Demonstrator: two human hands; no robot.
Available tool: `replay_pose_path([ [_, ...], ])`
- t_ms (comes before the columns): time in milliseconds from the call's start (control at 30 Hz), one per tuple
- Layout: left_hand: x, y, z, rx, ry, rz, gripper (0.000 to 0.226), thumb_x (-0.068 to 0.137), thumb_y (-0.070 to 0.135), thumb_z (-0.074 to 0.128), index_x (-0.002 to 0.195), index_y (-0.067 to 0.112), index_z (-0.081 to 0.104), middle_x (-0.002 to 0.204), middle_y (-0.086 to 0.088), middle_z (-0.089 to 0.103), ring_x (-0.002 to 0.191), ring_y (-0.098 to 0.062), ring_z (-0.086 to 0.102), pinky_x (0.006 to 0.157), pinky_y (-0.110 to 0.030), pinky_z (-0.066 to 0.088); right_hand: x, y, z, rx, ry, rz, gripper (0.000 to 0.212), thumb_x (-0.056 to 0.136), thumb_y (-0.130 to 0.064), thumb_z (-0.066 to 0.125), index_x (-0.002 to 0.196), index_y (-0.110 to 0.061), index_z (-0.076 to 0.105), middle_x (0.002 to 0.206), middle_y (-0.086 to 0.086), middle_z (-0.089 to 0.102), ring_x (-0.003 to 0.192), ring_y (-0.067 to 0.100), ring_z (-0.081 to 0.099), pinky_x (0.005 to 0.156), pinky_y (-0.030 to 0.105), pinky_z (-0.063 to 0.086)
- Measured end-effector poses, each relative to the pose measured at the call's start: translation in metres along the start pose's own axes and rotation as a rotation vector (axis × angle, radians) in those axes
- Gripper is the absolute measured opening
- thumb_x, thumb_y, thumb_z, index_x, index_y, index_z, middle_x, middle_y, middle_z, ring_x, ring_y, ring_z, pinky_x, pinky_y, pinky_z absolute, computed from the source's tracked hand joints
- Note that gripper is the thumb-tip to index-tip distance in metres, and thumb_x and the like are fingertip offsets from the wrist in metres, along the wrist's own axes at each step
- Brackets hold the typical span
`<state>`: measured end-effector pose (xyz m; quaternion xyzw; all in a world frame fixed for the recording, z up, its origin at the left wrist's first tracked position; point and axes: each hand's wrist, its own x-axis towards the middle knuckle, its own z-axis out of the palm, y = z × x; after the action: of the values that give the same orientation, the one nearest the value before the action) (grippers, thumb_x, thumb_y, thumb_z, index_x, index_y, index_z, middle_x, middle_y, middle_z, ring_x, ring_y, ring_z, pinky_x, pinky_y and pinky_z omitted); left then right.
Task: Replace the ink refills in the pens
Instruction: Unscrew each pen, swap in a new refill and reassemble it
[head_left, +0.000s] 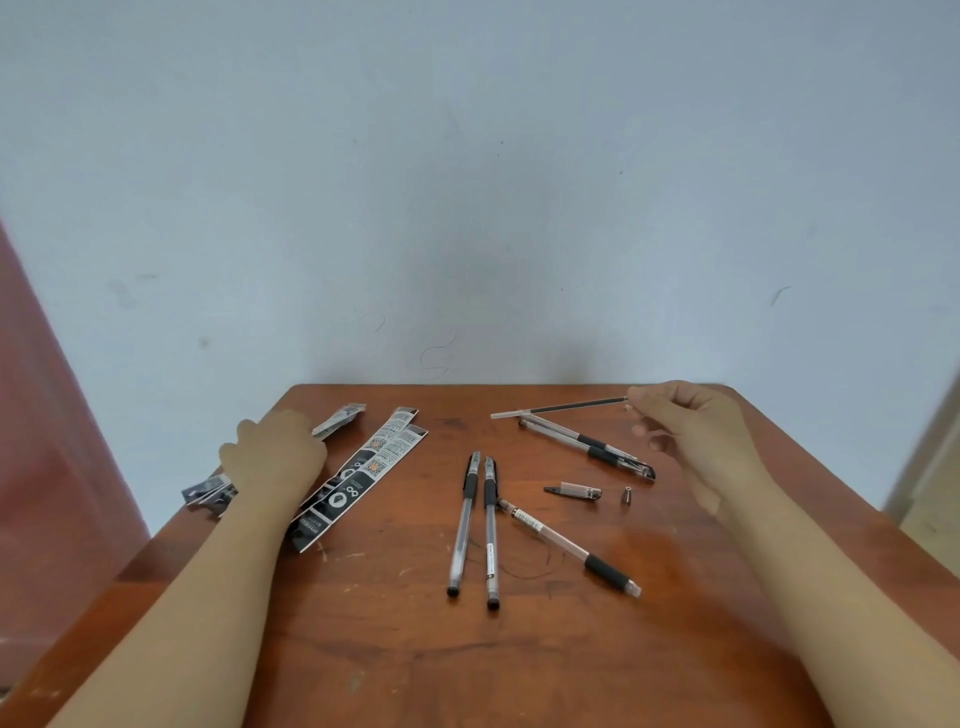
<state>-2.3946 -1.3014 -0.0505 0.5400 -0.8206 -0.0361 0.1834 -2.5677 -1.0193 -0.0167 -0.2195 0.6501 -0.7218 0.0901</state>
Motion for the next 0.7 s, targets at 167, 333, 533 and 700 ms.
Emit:
replay_pose_path([
  [167, -0.005, 0.007, -0.008, -0.014, 0.064, 0.057, 0.020, 0.080, 0.014, 0.046, 0.092, 0.015, 0.063, 0.103, -0.011, 0.058, 0.101, -0.031, 0.045, 0.081, -0.035, 0.035, -0.002, -0.001, 0.002, -0.003, -0.004, 0.008, 0.020, 0.083, -0.008, 0.063, 0.064, -0.013, 0.060, 0.051, -0.008, 0.061, 0.042, 0.001, 0.051, 0.040, 0.012, 0.038],
  [333, -0.022, 0.032, -0.022, -0.267, 0.162, 0.301, 0.026, 0.086, 0.022, 0.048, 0.104, 0.016, 0.066, 0.112, -0.011, 0.060, 0.106, -0.031, 0.047, 0.085, -0.039, 0.038, -0.005, -0.001, 0.006, -0.020, -0.024, 0.010, 0.018, 0.081, -0.007, 0.065, 0.064, -0.012, 0.061, 0.045, -0.008, 0.061, 0.038, -0.001, 0.049, 0.039, 0.010, 0.038],
  [533, -0.061, 0.062, -0.027, -0.499, 0.204, 0.717, 0.034, 0.087, 0.030, 0.045, 0.107, 0.010, 0.066, 0.104, -0.008, 0.064, 0.100, -0.026, 0.051, 0.083, -0.034, 0.036, -0.009, -0.001, 0.010, -0.058, -0.068, -0.011, 0.019, 0.080, -0.006, 0.066, 0.062, -0.011, 0.062, 0.045, -0.006, 0.061, 0.039, -0.001, 0.048, 0.040, 0.011, 0.038],
  [700, -0.086, 0.075, -0.027, -0.441, 0.199, 0.954, 0.045, 0.080, 0.039, 0.039, 0.100, 0.012, 0.068, 0.087, -0.003, 0.068, 0.082, -0.020, 0.060, 0.068, -0.030, 0.042, -0.014, -0.003, 0.015, -0.049, -0.106, -0.043, 0.022, 0.080, -0.005, 0.065, 0.059, -0.012, 0.061, 0.045, -0.006, 0.061, 0.040, 0.000, 0.048, 0.041, 0.012, 0.038],
])
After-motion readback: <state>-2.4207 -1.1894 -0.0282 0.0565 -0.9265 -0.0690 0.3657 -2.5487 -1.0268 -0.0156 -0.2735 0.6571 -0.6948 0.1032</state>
